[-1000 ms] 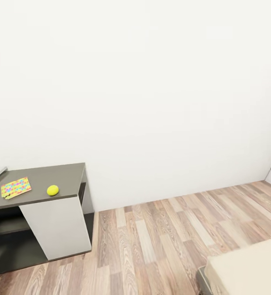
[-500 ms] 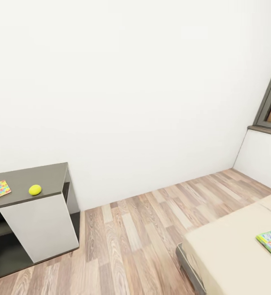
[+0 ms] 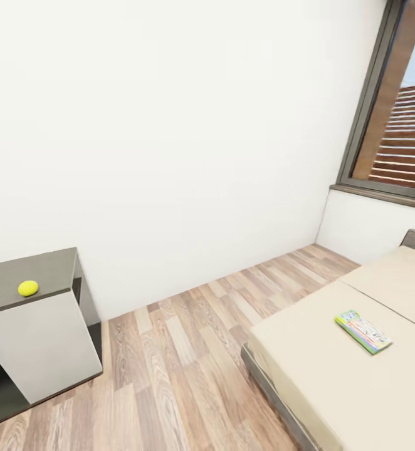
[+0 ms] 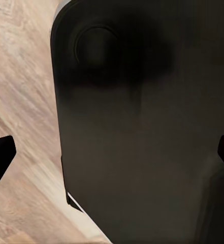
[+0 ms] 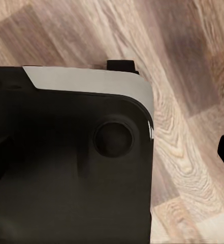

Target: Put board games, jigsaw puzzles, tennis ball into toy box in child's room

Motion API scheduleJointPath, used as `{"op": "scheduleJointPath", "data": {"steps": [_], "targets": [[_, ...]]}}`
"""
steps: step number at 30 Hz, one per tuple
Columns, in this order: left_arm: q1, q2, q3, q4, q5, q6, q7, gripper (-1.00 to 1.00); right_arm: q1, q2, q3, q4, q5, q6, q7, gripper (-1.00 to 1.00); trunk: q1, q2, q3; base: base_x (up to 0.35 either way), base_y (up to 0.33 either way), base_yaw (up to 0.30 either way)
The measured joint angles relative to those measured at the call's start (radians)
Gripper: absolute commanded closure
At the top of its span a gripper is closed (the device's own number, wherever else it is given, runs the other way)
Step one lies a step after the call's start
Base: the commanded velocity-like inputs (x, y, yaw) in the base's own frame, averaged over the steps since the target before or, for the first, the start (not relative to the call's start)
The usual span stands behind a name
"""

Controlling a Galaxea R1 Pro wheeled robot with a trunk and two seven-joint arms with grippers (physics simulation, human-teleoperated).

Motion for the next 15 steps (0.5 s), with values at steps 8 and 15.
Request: {"op": "scheduleJointPath", "data": {"steps": [8,15], "targets": [[0.0,0.0,0.0,0.0,0.0,0.0,0.0,-1.0,0.0,0.0,0.0,0.0,0.0,0.001,0.0,-1.0,0.0,0.0,0.0,-0.26,0.0,-0.277],[0.0,-0.001,0.0,0.0,0.0,0.0,0.0,-1.0,0.0,0.0,-0.001,0.0,0.0,0.001,0.0,-1.0,0.0,0.0,0.0,-0.125,0.0,-0.277]]}}
